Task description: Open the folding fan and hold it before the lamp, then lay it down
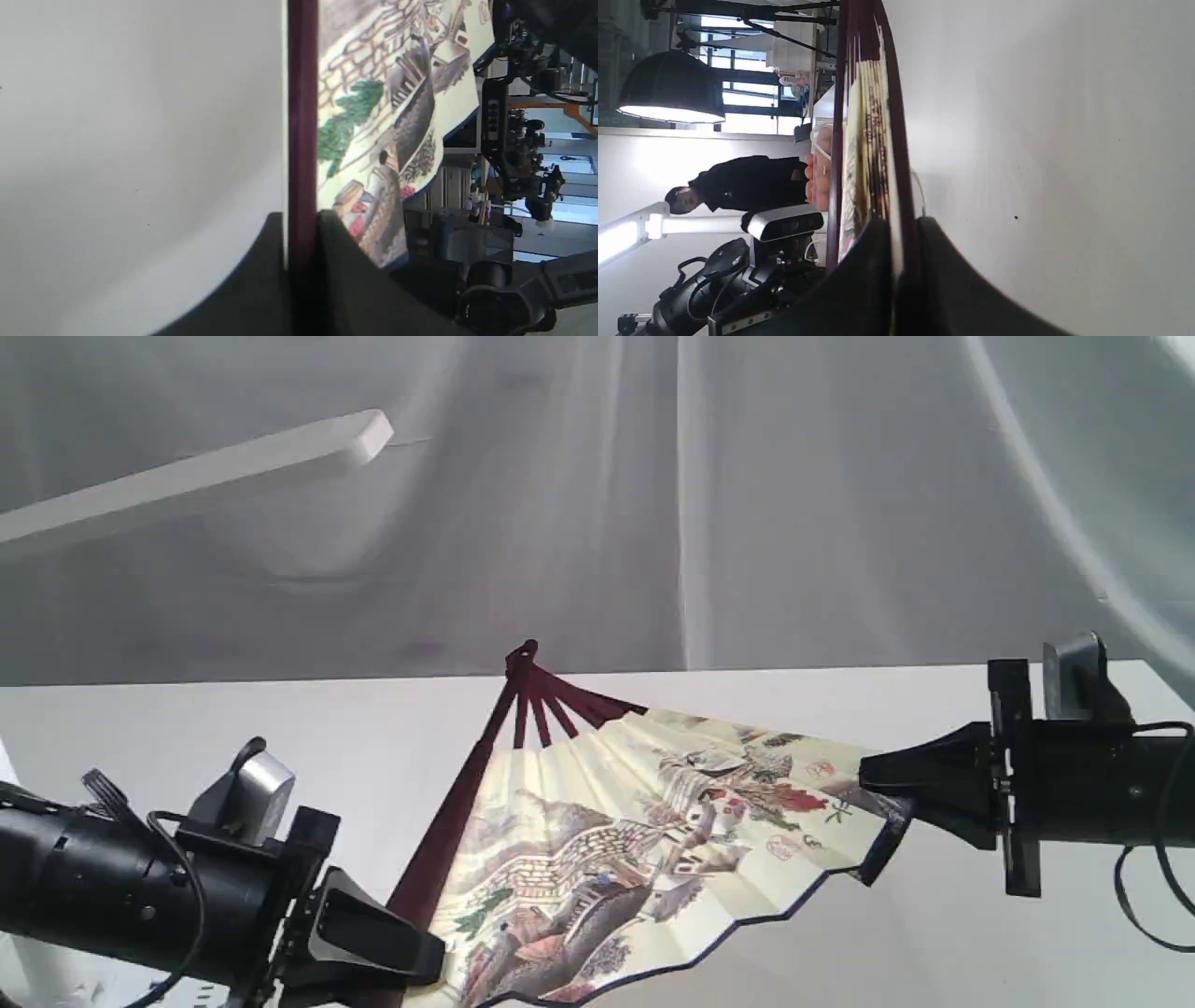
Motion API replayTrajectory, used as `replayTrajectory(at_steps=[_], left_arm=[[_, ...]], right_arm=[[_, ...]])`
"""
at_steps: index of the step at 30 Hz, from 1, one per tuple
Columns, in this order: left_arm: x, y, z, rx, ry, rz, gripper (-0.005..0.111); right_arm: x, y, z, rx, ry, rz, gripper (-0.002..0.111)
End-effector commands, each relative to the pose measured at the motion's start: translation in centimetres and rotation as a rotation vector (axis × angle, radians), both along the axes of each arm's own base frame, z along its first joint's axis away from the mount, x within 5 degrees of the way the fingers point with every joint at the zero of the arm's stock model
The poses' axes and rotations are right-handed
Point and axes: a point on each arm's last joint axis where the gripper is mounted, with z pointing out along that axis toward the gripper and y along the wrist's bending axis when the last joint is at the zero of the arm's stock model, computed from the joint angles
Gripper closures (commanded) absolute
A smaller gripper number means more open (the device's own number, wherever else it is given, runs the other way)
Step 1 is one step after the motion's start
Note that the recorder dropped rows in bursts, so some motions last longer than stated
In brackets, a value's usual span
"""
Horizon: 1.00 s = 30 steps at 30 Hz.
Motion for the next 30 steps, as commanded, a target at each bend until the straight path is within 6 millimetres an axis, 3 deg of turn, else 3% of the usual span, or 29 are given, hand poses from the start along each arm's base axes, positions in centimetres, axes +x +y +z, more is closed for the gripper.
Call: replayTrajectory(at_steps=[1,21,30], left_arm=[[-0.8,0.0,0.2,0.022,-0.025,-0.096,0.107],[-0.6,-0.2,0.4,-0.012,-0.034,-0.063,0.107],[-2.6,-0.2,2.0,-0.051,-0.123,-0.049,0.107]], right_arm=[[0.7,-0.6,0.3,-0.01,-0.023,-0.085,0.108],[0.7,-0.6,0.3,-0.019,-0.039,-0.079,0.108],[0.7,-0.5,0.3,-0.021,-0.044,-0.075,0.108]])
